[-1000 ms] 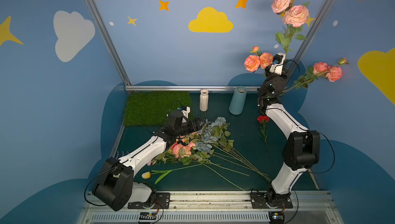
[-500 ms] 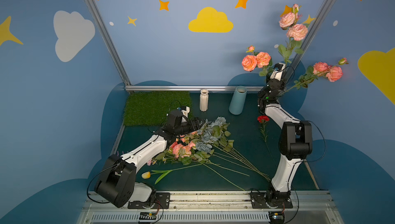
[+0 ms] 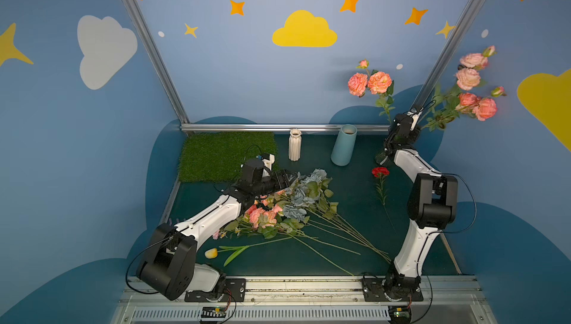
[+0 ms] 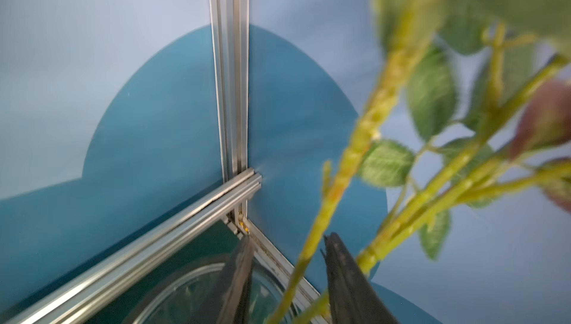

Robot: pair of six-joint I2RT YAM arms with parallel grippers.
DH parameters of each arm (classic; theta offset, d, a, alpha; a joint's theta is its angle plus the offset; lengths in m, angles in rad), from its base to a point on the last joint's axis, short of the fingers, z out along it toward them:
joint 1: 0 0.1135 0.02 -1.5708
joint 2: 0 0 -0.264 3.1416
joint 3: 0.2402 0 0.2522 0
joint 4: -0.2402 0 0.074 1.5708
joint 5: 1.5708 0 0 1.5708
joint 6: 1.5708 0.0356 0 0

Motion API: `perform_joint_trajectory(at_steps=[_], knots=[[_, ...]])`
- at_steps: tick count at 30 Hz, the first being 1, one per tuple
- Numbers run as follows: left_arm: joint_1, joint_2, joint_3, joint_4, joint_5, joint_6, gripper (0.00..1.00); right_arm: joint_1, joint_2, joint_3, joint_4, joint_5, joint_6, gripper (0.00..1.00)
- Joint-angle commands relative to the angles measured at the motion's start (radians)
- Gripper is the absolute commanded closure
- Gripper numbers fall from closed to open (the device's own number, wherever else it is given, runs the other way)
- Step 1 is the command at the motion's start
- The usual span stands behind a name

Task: Place the pink flowers into the vase
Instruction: Place the flower in the vase.

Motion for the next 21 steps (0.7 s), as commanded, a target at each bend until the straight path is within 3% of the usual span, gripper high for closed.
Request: perform_joint_trajectory(at_steps=[1, 11, 15, 21], knots=[[-0.006, 0.005, 0.007, -0.006, -0.014, -0.011, 0.16, 0.012, -0.094, -0.003, -0.159, -0.022, 0.093, 0.55], [-0.080, -0.025, 0.047, -0.068, -0.056, -0.008, 0.16, 0.052, -0.249, -0.024, -0.412, -0.064, 0.155, 0.49], [-0.104, -0.041, 0.071, -0.093, -0.053, -0.018, 0.16, 0.112, -0.307, -0.063, -0.515, 0.055, 0.197, 0.50], [-0.143, -0.064, 0.131, -0.219, -0.117, -0.010, 0.19, 0.190, -0.376, -0.141, -0.759, 0.142, 0.396, 0.50]])
